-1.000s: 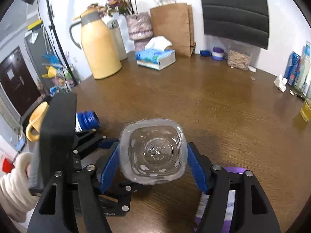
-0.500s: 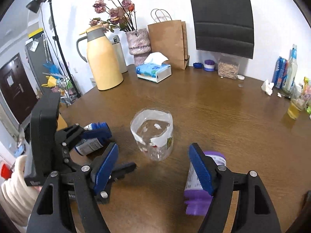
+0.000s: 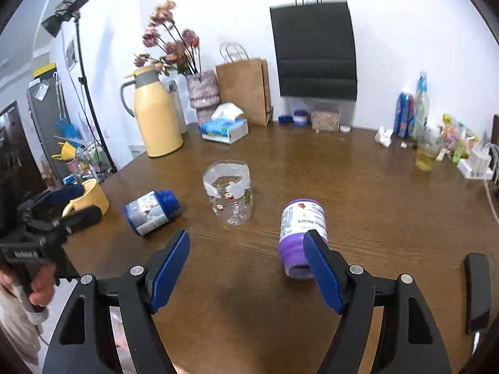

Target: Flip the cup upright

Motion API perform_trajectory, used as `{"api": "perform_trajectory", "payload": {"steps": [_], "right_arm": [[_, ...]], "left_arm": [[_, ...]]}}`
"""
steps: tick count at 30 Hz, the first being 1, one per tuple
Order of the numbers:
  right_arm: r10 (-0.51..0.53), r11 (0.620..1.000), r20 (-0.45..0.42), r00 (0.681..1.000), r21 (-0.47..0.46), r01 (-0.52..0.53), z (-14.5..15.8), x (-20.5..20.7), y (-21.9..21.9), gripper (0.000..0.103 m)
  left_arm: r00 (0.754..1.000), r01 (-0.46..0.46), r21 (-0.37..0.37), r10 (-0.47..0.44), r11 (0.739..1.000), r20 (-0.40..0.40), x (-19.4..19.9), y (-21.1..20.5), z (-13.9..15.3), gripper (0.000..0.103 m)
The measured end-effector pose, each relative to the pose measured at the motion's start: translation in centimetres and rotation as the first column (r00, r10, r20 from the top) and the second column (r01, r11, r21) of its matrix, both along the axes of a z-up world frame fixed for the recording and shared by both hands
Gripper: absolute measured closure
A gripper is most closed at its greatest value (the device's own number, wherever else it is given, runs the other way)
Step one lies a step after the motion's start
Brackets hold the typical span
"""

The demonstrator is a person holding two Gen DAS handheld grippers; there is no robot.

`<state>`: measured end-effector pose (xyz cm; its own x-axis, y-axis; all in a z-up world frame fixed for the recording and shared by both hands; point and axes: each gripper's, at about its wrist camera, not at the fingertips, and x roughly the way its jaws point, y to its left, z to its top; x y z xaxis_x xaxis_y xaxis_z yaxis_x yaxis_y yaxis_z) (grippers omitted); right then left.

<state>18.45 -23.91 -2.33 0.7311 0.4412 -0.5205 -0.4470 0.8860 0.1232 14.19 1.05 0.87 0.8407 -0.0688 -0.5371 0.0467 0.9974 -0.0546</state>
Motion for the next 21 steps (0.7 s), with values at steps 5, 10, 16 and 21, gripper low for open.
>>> {"api": "perform_trajectory", "payload": {"steps": [5,10,16,21], "right_arm": [[-0.043,0.999,0.086,0.995,-0.022,0.045,-1.1,-6.1,-0.3,0.017],[-0.102,0.995,0.196,0.975,0.005,0.104,-3.4,-14.0,-0.3,0.017],[-0.067,0.997,0.176,0.982,0.054,0.059,-4.5,-15.4,0.5,0.017],[-0.11,0.992,0.2,0.974,0.077,0.096,-4.4,-15.8,0.1,0.017]], "left_arm": [[0.981,-0.132,0.053,0.122,0.99,0.151,-6.3,-0.2,-0.2,0.0],[0.95,-0.186,0.048,0.167,0.981,0.263,-13.2,-1.8,-3.7,0.0],[0.962,-0.147,0.087,0.122,0.985,0.246,-13.3,-2.4,-4.0,0.0],[0.956,-0.147,0.08,0.121,0.986,0.268,-14.4,-2.9,-3.8,0.0]]}}
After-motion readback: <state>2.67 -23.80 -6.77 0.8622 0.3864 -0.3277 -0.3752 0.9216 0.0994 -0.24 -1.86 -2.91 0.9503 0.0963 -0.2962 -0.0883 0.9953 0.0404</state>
